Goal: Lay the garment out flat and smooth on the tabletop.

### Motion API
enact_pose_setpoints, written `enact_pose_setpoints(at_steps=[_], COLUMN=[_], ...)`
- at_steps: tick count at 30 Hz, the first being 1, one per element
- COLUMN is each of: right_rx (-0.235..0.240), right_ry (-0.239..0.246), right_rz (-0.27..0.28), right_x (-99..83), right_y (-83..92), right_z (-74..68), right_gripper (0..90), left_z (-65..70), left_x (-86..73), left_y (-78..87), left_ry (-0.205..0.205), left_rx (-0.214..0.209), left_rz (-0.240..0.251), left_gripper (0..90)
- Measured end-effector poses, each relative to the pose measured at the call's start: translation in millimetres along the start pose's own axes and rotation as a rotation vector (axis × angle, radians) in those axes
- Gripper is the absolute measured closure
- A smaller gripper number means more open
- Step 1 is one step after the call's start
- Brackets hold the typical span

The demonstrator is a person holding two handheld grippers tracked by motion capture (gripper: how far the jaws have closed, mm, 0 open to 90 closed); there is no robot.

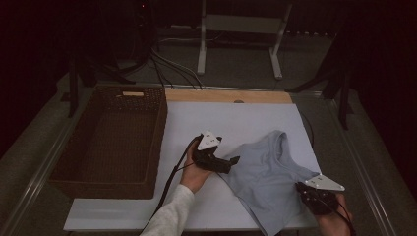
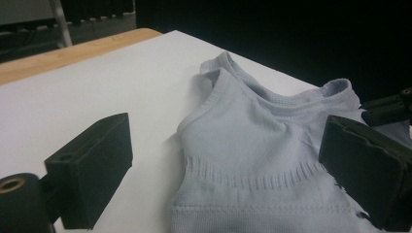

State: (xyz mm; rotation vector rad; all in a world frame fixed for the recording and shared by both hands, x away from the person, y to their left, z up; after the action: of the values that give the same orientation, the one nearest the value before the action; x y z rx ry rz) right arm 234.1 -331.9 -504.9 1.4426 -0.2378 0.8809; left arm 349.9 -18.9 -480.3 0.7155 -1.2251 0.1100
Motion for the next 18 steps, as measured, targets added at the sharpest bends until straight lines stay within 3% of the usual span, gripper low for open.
enact_pose_setpoints(at_steps=[5, 14, 18], right_rx=[-0.012, -0.041, -0.039], right_ry=[-0.01, -0.023, -0.025], right_rz=[0.008, 0.027, 0.028], right_x=[0.0, 0.3, -0.1], right_y=[-0.2, 1.5, 1.2], right_z=[4.8, 9.7, 9.8], right_gripper=[86.5, 86.5, 86.4], left_z=[-4.0, -4.2, -4.0], left_x=[-3.6, -9.8, -12.1], left_y=[-6.5, -22.3, -31.8], left_ry=[0.033, 0.051, 0.078], left_rx=[-0.007, 0.015, 0.012], left_rz=[-0.031, -0.11, -0.132], left_gripper=[15.1, 18.1, 20.4])
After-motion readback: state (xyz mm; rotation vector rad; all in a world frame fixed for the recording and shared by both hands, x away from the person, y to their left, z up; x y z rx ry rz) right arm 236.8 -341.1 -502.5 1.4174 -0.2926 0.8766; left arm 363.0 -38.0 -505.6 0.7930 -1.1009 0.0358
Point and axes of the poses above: each handheld gripper's, and its own axes: y roughly backward along the jaws, x roughly out of its top, z roughly to its right, the point moved 3 cm from there along -y, roughly forward along the jaws, and after that the axes turned 3 degrees about -z, right-handed, at the moved point
